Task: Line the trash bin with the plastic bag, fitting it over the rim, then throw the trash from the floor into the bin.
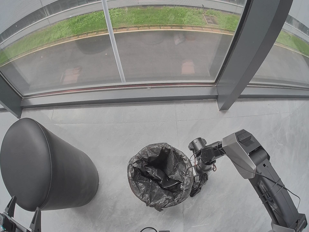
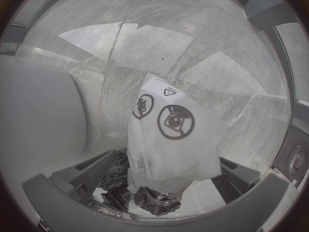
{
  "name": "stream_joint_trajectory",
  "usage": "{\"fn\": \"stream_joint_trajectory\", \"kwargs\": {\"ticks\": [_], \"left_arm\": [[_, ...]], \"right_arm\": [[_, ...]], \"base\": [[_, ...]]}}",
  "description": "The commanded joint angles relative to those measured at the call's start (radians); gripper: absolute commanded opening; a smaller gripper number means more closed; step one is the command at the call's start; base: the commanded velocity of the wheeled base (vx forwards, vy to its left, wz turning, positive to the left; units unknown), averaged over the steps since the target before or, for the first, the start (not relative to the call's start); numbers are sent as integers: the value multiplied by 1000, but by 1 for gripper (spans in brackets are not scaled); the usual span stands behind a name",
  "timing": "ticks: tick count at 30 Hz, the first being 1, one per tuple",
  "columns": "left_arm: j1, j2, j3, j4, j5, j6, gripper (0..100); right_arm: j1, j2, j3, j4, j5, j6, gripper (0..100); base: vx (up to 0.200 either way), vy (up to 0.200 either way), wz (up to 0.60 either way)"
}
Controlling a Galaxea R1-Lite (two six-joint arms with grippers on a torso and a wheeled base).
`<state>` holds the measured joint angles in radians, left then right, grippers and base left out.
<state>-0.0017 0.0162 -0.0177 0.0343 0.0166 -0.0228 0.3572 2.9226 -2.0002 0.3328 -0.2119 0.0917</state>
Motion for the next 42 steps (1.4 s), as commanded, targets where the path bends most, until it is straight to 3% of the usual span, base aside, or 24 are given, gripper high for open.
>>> {"fn": "stream_joint_trajectory", "kwargs": {"ticks": [1,10,11,28,35,42], "left_arm": [[0,-15,7,-1,0,0,100],[0,-15,7,-1,0,0,100],[0,-15,7,1,0,0,100],[0,-15,7,-1,0,0,100],[0,-15,7,-1,0,-2,100],[0,-15,7,-1,0,-2,100]], "right_arm": [[2,9,0,0,-9,2,100],[-3,4,0,0,-12,10,100],[-4,4,0,0,-12,10,0],[2,-46,0,8,-40,29,0],[0,-140,0,114,-40,31,0],[-3,-295,0,221,-104,36,0]], "base": [[0,0,0],[0,0,0],[0,0,0],[0,0,0],[0,0,0],[0,0,0]]}}
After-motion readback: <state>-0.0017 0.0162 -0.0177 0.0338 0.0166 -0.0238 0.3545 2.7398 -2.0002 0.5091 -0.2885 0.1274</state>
